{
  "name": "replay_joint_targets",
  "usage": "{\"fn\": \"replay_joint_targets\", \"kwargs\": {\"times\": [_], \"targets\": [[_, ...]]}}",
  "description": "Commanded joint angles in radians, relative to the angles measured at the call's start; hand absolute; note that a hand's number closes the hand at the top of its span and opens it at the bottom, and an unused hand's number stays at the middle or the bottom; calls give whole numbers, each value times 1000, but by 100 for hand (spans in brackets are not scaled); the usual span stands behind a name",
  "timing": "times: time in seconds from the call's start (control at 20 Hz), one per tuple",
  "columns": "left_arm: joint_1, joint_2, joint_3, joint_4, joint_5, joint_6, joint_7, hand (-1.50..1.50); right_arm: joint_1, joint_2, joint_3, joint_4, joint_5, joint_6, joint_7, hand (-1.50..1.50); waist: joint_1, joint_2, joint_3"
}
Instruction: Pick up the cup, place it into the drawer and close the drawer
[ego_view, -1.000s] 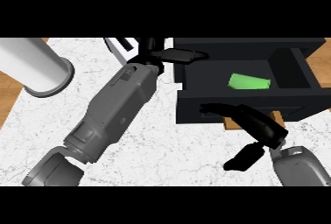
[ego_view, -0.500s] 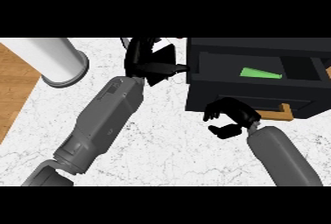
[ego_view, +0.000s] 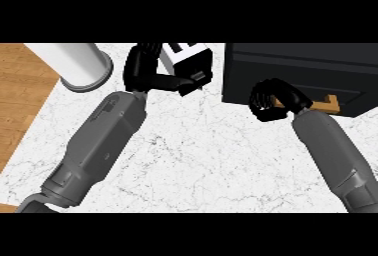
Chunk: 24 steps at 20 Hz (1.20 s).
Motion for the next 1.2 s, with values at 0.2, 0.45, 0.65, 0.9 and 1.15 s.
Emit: {"fn": "replay_joint_targets", "kwargs": {"times": [0.2, 0.45, 0.65, 0.9, 1.15], "targets": [[67, 59, -4, -60, 7, -63, 23, -150, -163, -58, -133, 146, -53, -69, -3, 150, 44, 16, -2], [80, 79, -4, -73, 13, -96, 32, -150, -200, -131, -166, 126, -95, 15, 4, 150, 57, 22, -3], [80, 73, -16, -93, 12, -106, 46, -150, -201, -142, -171, 109, -112, 45, 16, 150, 73, 21, -3], [86, 77, -16, -103, 19, -123, 57, -150, -190, -168, -189, 78, -148, 97, 13, 150, 85, 26, -3], [108, 85, -9, -110, 28, -144, 52, -150, -173, -181, -195, 55, -167, 124, 14, 150, 87, 28, -4]]}}
